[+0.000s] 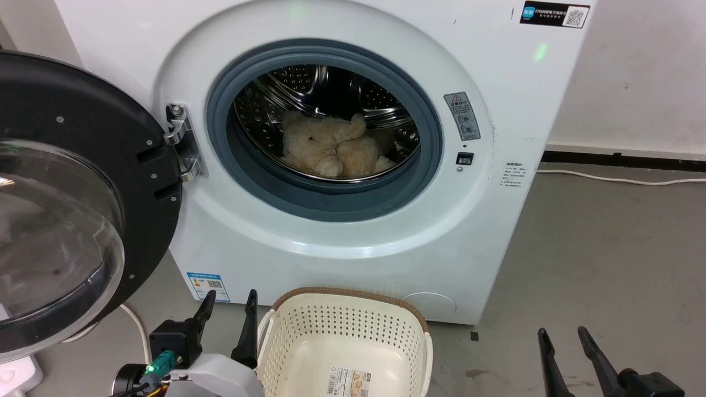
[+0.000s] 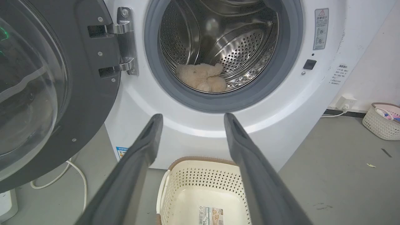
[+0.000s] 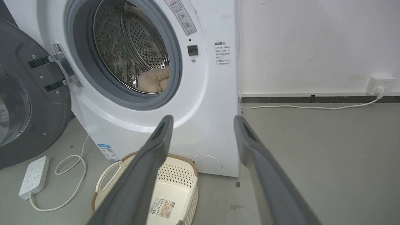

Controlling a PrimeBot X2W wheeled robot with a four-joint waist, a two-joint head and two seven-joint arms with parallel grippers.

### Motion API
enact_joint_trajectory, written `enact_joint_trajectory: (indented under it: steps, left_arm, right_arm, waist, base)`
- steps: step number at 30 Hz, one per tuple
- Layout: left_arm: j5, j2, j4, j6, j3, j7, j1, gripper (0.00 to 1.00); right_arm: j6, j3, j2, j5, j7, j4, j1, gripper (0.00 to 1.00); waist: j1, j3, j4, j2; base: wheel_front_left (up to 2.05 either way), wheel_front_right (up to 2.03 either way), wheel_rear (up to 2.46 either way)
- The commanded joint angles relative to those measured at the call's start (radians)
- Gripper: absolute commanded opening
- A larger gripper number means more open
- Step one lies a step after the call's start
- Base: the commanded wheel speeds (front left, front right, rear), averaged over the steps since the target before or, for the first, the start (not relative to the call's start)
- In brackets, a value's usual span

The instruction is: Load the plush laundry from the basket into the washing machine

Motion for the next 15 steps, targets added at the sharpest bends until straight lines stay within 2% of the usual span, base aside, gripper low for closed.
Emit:
enact_joint_trajectory:
  steps: [1,6,7,15]
  left_arm:
    - [0.001,0.000,0.000,0.005,-0.001,-0.007,0.015,1.00]
    - [0.002,0.000,0.012,0.013,-0.004,-0.008,0.013,1.00]
    - [0.000,-0.001,0.011,0.008,-0.004,-0.003,0.000,0.00]
    - [0.014,-0.009,0.004,0.004,0.005,0.003,0.002,0.00]
  right_arm:
    - [-0.001,0.000,0.000,0.003,-0.004,0.001,0.006,1.00]
    - [-0.001,-0.001,0.000,0.003,-0.004,0.000,0.005,1.00]
    - [0.000,-0.001,0.000,0.000,0.000,0.000,0.000,0.00]
    - [0.000,0.000,0.000,-0.006,0.009,-0.005,-0.005,0.00]
  waist:
    - [0.0000,0.000,0.000,0.0000]
    - [0.0000,0.002,0.000,0.0000]
    - [0.0000,0.002,0.000,0.0000]
    - [0.0000,0.004,-0.001,0.0000]
  base:
    - [0.00,0.00,0.00]
    - [0.00,0.00,0.00]
    - [0.00,0.00,0.00]
    - [0.00,0.00,0.00]
